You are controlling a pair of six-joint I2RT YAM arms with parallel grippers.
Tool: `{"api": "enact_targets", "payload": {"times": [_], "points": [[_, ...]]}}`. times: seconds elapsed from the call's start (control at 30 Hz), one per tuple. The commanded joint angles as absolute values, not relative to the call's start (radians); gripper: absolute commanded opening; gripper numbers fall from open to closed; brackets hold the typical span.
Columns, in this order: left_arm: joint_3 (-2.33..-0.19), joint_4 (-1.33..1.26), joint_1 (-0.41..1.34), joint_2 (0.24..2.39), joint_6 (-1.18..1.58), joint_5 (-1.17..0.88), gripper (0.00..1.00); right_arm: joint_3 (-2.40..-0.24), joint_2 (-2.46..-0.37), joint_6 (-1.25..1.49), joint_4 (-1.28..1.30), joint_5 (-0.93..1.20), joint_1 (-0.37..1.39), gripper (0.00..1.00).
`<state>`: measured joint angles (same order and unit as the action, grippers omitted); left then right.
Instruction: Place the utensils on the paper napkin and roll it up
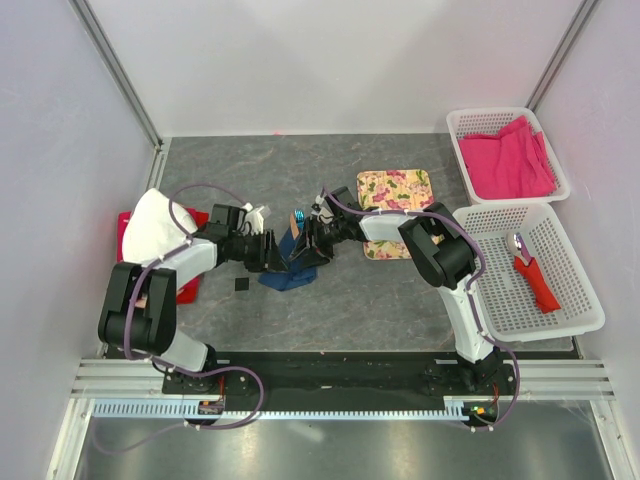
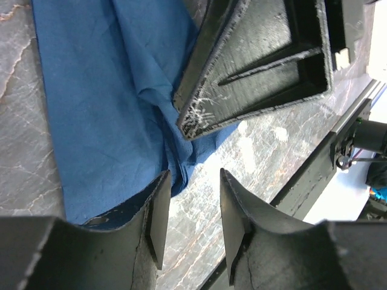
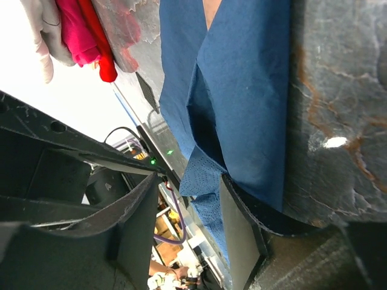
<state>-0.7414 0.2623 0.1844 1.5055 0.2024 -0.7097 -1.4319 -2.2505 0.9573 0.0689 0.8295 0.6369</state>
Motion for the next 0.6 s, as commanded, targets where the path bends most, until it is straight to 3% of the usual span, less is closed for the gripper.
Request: {"api": "enact_targets", "payload": {"times": [0.0,0.37,0.57], "points": [[-0.744,0.19,0.179,1.534,0.252,-0.701,0.43,-1.411,-2.244,0.966,0.069,0.805,0.64,0.52],[-0.784,0.183,0.225,1.6,0.25,-0.649,0.43,-1.405,-2.241,0.968,0.064,0.808,0.64,0.5],[-0.814,0.213,0.225,1.649,0.256,-0.588,0.19,-1.405,-2.237,0.968,0.061,0.818,0.64,0.5]]}}
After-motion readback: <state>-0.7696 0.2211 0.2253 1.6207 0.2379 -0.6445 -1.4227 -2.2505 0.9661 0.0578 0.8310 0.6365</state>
